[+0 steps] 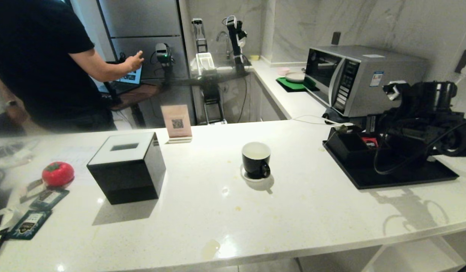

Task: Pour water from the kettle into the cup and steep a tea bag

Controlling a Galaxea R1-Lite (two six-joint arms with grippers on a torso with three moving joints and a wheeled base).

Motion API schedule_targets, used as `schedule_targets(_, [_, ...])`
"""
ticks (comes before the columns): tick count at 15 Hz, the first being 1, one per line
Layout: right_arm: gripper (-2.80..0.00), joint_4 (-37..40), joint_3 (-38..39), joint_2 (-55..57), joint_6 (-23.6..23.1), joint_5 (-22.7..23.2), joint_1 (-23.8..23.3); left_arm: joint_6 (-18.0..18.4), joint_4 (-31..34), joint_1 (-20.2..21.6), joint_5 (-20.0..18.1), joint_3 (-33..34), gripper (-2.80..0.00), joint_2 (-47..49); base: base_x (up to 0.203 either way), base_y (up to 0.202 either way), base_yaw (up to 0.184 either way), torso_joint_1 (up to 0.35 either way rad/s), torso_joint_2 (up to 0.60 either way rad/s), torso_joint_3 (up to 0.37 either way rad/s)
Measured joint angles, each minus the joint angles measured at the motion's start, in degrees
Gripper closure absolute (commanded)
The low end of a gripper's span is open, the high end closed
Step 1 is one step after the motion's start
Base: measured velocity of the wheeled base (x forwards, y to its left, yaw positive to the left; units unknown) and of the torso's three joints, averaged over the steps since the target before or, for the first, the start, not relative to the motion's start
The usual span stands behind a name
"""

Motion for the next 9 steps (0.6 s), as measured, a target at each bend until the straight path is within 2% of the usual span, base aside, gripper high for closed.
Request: schedule_targets(9, [-2.80, -2.00, -14.38, 13.84, -0.02, -2.29, 0.68, 0.00, 0.00, 0.02, -0.02, 0.00, 0.00, 0.00, 0.000, 0.000, 0.000, 0.000, 0.00, 0.000])
